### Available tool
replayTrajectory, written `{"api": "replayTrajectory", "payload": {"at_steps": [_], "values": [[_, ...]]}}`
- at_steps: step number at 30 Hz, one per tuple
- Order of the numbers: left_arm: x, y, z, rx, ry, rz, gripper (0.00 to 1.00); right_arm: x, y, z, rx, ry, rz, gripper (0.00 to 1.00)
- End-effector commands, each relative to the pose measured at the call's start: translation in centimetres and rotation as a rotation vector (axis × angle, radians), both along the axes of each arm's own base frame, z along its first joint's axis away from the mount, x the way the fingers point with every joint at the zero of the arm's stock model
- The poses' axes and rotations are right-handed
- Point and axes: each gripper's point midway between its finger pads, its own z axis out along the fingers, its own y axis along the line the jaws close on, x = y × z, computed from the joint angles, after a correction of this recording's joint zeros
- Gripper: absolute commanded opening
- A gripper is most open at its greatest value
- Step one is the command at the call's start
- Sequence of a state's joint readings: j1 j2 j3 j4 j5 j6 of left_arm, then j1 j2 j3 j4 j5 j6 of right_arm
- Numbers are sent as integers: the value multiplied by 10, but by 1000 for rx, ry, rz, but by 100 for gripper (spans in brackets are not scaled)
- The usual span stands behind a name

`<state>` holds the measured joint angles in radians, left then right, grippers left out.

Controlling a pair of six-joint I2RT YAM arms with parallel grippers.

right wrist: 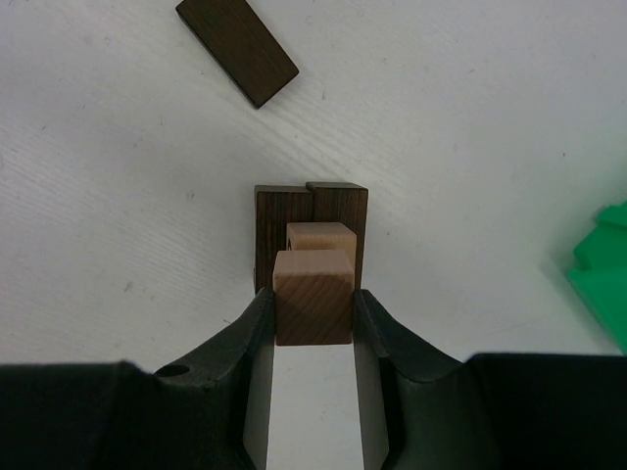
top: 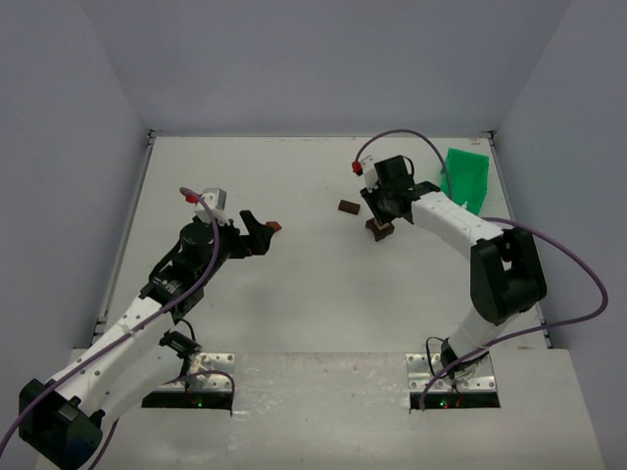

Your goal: Build the wood block tower

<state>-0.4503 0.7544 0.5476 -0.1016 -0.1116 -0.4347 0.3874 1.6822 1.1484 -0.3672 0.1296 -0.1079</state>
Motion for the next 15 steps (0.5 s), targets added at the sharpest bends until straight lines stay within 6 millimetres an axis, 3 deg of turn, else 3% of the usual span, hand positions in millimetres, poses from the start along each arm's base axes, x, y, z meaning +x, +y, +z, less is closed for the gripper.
{"api": "replayTrajectory", "payload": {"at_steps": [1,15], "values": [[3,-1,11,-23,-38,3,100,12,-3,3,-14,-39,-7,32],[4,-2,11,-22,-36,-2,100,15,-7,6,-19,-49,-32,37]]}}
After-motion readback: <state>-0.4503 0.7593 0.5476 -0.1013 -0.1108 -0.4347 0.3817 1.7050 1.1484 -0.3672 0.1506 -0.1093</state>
